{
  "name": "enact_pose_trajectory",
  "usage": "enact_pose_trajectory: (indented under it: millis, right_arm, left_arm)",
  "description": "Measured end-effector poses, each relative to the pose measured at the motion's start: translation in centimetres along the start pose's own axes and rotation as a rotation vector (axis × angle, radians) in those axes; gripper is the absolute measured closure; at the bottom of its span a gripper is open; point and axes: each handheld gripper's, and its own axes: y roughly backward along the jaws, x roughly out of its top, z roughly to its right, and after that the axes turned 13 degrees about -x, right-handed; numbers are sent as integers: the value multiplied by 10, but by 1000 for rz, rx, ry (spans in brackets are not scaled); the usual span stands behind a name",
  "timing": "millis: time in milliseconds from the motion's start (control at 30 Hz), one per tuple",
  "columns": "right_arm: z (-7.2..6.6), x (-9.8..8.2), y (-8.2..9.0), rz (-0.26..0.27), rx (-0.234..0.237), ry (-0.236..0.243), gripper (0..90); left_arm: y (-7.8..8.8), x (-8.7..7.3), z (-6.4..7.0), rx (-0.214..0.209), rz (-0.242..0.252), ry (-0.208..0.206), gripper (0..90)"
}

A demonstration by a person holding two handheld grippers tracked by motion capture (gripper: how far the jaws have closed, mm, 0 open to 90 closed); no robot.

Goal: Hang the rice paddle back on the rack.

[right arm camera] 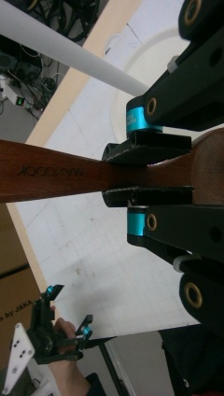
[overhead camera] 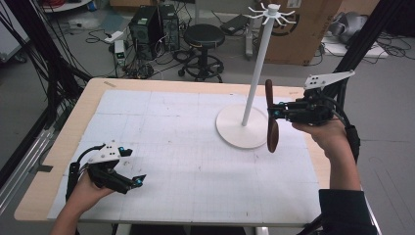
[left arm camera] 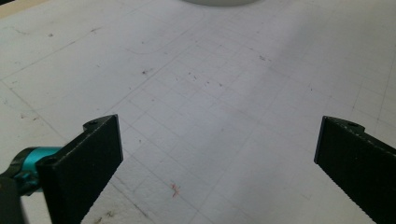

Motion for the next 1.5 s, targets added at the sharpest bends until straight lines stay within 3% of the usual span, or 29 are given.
enact_pose_trajectory:
  millis: [233, 567, 1033, 1500]
  right_arm:
    - [9, 10, 8, 35, 4, -34, 782]
    - [20, 35, 24, 70, -48, -31, 782]
    - [30, 70, 42, 69, -114, -31, 781]
    - [35, 93, 39, 60, -138, -35, 782]
  left_arm:
    - [0, 0, 0, 1, -2, -1, 17]
    - [-1, 0, 0, 0, -7, -4, 17]
    - [-1, 0, 0, -1, -5, -4, 17]
    - [-1, -1, 1, 0, -6, -5, 17]
